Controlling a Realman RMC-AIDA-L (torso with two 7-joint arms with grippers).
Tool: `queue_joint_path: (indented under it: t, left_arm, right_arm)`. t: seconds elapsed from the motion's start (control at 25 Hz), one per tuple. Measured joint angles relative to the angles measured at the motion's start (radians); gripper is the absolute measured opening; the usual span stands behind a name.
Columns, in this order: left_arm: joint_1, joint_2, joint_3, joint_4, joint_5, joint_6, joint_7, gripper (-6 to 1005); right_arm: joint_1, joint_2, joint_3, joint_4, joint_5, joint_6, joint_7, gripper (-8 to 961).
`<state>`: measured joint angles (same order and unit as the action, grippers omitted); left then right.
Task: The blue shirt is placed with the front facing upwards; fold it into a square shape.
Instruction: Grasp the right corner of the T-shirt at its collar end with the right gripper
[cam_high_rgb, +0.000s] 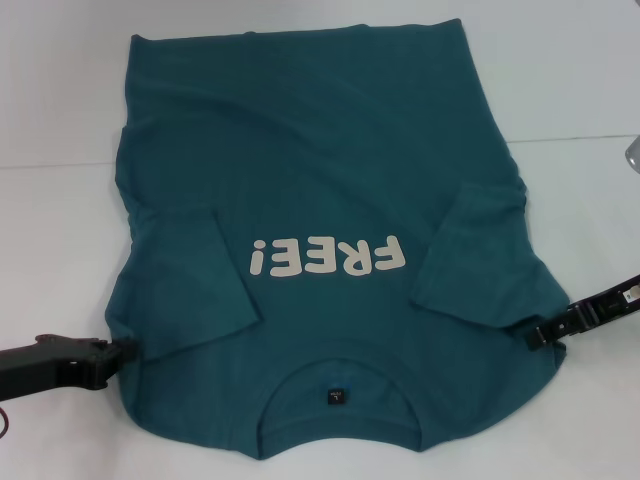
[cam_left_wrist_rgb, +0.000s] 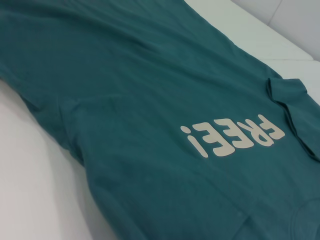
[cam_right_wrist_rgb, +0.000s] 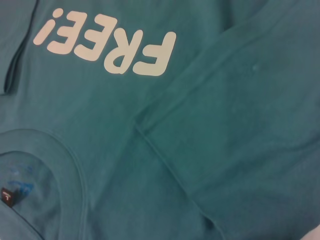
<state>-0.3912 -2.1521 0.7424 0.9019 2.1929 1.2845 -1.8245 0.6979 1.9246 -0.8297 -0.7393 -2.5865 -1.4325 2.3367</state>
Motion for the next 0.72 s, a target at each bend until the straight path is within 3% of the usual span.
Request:
queue_joint_path:
  t: [0.16,0.6,0.72]
  left_arm:
    - [0.000,0.000,0.000,0.000,0.001,0.000,0.000,3]
    - [0.000,0.000,-0.005,-0.012,0.003,-0.002,0.007,2]
    - [0.002,0.000,-0.005,-0.012,0.004,-0.002,0.007,2]
  right_arm:
    - [0.000,0.003,-0.015,-0.001,-0.001,0.010,0.006,842]
    - [0.010,0.011,-0.033,-0.002,-0.006,0.038,0.007,425]
    - [0.017,0.015,-0.035,-0.002,-0.038,0.043,0.009,406]
